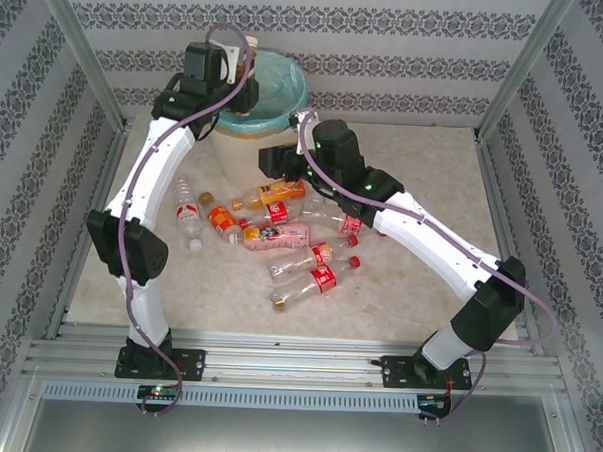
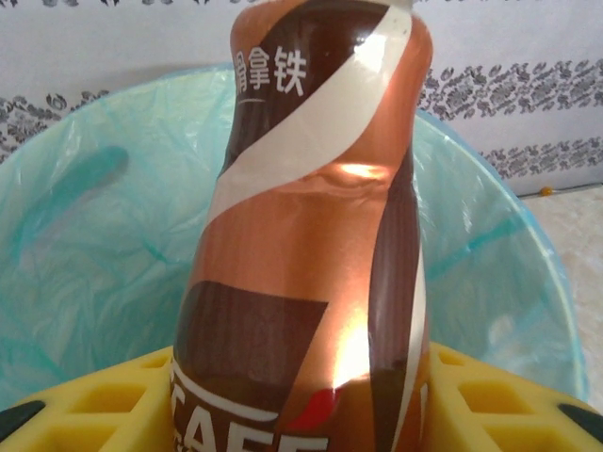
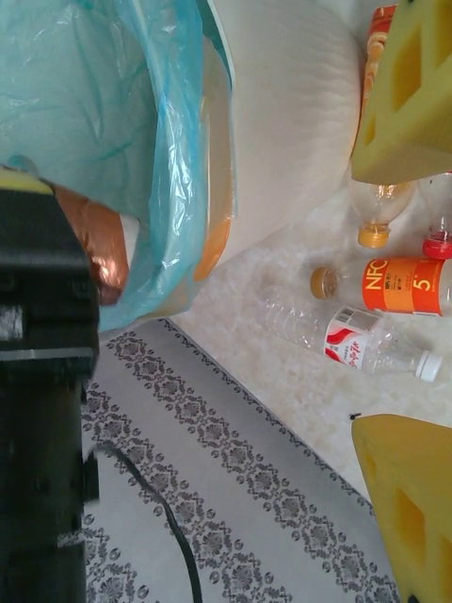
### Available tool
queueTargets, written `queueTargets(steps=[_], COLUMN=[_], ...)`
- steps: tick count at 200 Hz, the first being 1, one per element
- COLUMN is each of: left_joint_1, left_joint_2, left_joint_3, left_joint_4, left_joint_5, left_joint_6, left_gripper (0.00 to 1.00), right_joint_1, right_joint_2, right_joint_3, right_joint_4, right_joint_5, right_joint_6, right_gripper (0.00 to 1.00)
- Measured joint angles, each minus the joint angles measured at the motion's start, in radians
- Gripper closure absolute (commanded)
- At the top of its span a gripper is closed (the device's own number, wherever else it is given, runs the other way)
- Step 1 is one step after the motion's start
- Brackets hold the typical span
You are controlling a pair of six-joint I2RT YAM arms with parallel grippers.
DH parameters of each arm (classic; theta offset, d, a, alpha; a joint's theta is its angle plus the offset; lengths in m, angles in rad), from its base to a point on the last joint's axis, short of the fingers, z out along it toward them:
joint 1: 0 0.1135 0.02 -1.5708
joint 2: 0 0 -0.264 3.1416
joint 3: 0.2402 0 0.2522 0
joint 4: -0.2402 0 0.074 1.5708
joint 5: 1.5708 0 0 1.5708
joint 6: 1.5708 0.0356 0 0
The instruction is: Put the plastic bottles in the bin
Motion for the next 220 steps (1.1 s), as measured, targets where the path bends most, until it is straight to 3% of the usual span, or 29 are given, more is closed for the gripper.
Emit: queueTargets(steps=[40,68,88,220], left_joint_1=[0.000,0.000,0.000,0.000], left_joint_2=[0.057,0.060,0.062,0.090], left_joint_3=[0.063,0.063,0.065,0.076], left_joint_4=[0.007,0.006,0.007,0.006], left_joint_5=[0.000,0.000,0.000,0.000], left_joint_6=[0.000,0.005,0.003,0.002], left_gripper=[0.46,0.30,0.25,0.25], right_joint_1=[0.000,0.000,0.000,0.000], right_joint_2=[-0.031,-0.032,-0.032,-0.062], right_joint_3=[-0.025,-0.039,-0.040,-0.082], right_joint_4=[0.012,0.016,0.015,0.015], right_joint_5=[0.006,0.006,0.006,0.031], right_joint_6=[0.015,0.019,0.019,0.018], right_gripper=[0.34,0.34,0.33,0.33])
